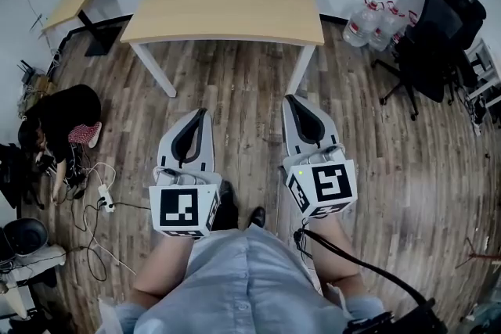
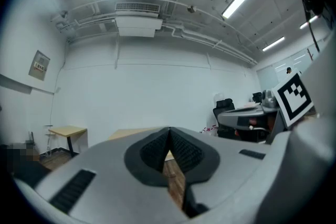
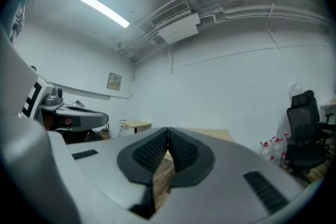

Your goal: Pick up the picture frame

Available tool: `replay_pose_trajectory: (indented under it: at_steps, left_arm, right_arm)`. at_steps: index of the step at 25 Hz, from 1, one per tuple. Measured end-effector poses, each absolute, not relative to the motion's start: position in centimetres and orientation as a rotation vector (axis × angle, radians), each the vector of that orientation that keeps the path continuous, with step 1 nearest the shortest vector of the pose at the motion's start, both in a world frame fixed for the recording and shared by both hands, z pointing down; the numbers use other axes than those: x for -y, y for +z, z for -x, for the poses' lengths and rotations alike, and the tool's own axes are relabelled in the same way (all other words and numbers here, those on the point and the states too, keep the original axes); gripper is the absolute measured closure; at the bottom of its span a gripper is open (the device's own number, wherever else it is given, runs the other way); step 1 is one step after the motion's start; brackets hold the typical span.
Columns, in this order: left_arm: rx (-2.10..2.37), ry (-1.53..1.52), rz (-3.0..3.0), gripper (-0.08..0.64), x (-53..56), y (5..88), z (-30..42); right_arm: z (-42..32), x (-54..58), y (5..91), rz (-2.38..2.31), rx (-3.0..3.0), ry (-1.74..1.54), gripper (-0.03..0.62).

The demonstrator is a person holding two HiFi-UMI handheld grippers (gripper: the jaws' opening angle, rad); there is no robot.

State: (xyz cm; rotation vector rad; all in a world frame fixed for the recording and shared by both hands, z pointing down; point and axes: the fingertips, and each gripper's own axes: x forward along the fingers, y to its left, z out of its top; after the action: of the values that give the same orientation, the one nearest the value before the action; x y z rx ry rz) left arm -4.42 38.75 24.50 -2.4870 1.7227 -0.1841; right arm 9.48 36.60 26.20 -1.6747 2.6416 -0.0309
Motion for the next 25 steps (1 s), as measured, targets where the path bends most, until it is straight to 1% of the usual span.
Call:
replay_pose_trajectory:
  at_steps: [7, 11, 19, 25]
  left_arm:
    - [-1.749, -0.181, 2.507, 0.56, -34.1, 26.1, 5.2]
    - [-1.735, -0.15, 2.527, 0.56, -29.2, 27.1, 5.3]
    - [-1.688, -0.088, 2.53, 0.56, -17.2, 24.3, 6.7]
    - [-1.641, -0.061, 2.533, 0.56, -12.0, 23.2, 7.8]
  right_arm:
    - [-8.7, -32.4, 28.5, 1.71, -2.665, -0.064, 0.591]
    - [-8.1, -28.2, 29.6, 1.71, -2.688, -0.059, 0.591]
    - [-6.7, -16.6, 28.4, 1.724, -2.699, -0.025, 0.591]
    - [-4.3, -11.0, 27.0, 1.71, -2.699, 0.031, 0.591]
